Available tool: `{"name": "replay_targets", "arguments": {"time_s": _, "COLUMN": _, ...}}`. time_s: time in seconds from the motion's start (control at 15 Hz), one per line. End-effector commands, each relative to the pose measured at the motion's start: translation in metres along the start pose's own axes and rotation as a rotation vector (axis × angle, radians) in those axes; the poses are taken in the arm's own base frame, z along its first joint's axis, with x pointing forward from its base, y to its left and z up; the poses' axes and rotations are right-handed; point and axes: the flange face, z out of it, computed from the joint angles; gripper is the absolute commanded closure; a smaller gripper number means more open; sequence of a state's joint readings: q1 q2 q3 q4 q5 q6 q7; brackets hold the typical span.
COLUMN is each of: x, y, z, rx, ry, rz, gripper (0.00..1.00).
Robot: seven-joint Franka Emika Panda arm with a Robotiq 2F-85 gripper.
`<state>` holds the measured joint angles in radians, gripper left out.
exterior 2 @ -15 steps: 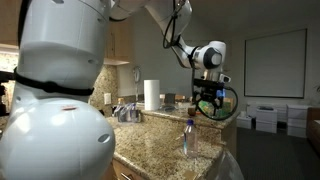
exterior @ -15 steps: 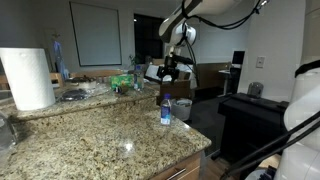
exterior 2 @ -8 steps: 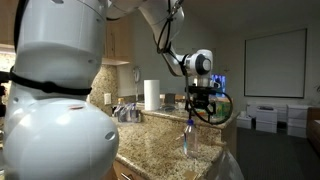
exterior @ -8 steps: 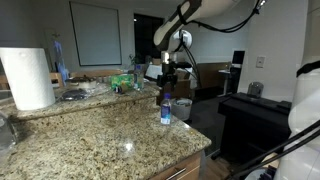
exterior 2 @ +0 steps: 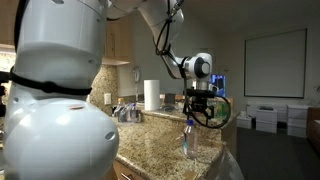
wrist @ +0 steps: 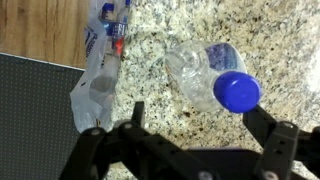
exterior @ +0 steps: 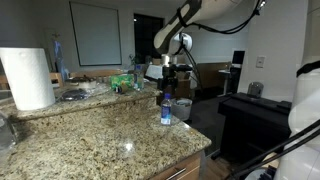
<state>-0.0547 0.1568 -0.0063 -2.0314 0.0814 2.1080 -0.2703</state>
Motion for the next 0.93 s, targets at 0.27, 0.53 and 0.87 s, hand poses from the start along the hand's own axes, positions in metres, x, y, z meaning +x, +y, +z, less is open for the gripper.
{"name": "replay_targets", "arguments": {"time_s": 0.27, "x": -0.01, "y": -0.019, "z": -0.008, "rx": 0.067, "ry": -0.003, "rz": -0.044, "gripper": 0.0}}
{"name": "replay_targets", "arguments": {"time_s": 0.53, "x": -0.021, "y": -0.017, "z": -0.012, "rx": 0.043, "ry": -0.078, "rz": -0.027, "gripper": 0.33}}
{"name": "replay_targets", "arguments": {"time_s": 0.87, "x": -0.024, "y": -0.015, "z": -0.022, "rx": 0.031, "ry": -0.07, "rz": -0.019, "gripper": 0.67}}
